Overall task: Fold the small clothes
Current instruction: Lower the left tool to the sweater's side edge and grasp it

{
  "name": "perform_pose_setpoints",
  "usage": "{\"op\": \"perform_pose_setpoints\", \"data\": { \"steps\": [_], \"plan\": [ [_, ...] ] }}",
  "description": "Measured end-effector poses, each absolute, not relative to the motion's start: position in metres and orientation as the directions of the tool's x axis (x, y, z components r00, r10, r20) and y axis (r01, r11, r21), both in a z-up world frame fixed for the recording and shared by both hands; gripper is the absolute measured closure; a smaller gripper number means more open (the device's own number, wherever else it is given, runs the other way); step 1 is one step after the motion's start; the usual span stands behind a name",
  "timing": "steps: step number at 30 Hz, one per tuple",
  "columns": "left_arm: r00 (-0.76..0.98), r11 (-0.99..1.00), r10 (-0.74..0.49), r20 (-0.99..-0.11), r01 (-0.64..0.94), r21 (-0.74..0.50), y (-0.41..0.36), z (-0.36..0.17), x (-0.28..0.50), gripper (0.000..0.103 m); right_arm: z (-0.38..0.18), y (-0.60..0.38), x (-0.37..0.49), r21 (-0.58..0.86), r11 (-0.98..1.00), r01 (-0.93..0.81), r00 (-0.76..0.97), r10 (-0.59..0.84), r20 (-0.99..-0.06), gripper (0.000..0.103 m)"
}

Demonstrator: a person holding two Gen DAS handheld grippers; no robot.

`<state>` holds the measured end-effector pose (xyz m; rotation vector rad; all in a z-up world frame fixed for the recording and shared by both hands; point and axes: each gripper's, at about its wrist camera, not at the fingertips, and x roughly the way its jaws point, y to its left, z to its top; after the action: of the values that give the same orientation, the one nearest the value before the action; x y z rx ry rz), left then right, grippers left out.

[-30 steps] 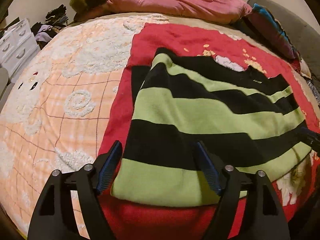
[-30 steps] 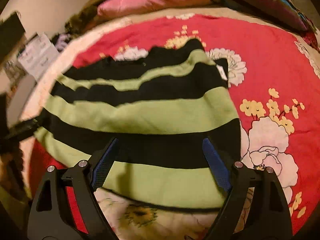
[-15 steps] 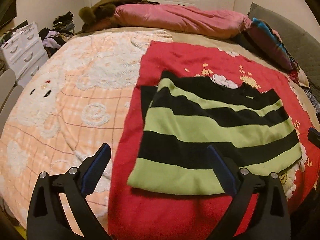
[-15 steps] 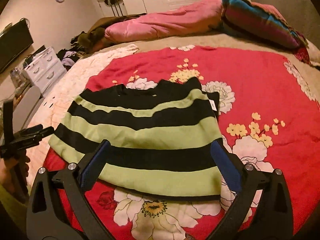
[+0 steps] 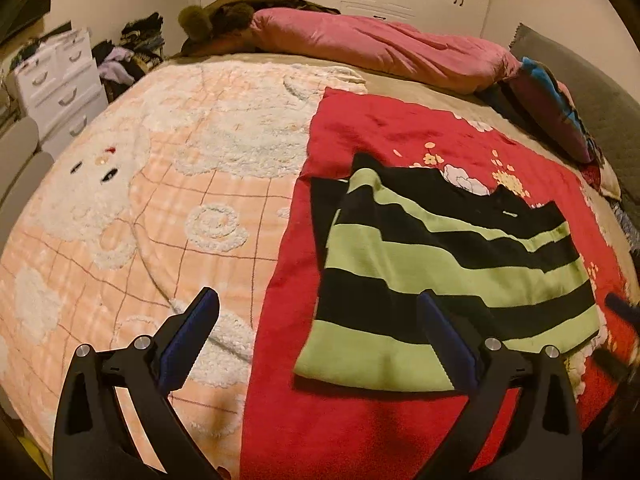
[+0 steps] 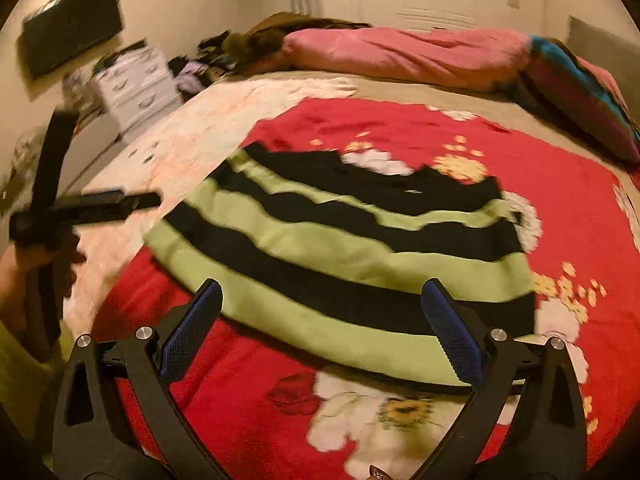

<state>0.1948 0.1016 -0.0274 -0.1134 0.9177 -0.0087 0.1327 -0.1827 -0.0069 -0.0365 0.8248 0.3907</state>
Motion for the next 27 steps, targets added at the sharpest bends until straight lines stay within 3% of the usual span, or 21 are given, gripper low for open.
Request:
{"op": "perform_pose_setpoints", "data": {
  "steps": [6,14,25,27],
  "plan": [
    [0.563,0.961,-0.164,-0.81,-0.093,-0.259,0.134,-0.04,0.225,0.005,-0.029,-0.118,0.125,0.033,0.87,-0.491,0.575,0.352,-0.739,0.009],
    [0.487,0.85,-0.443,-0.753,-0.038,-0.525,0.14,-0.051,0.29,0.006,-0.056,-0.049,0.121,-0.14,0.786,-0.602,0.594,0.325,-0.736,0.009],
    [0.376,0.836,-0.475,-0.795,-0.089,-0.542,0.128,-0.103,0.341,0.006,-0.075,-0.005,0.124,-0.197,0.739,-0.644,0.605,0.335,-0.722,0.009],
    [0.387,0.792,-0.521,-0.761,-0.114,-0.6,0.132,-0.111,0.345,0.012,-0.081,-0.005,0.129,-0.204,0.745,-0.636,0.608,0.32,-0.727,0.009]
  ]
}}
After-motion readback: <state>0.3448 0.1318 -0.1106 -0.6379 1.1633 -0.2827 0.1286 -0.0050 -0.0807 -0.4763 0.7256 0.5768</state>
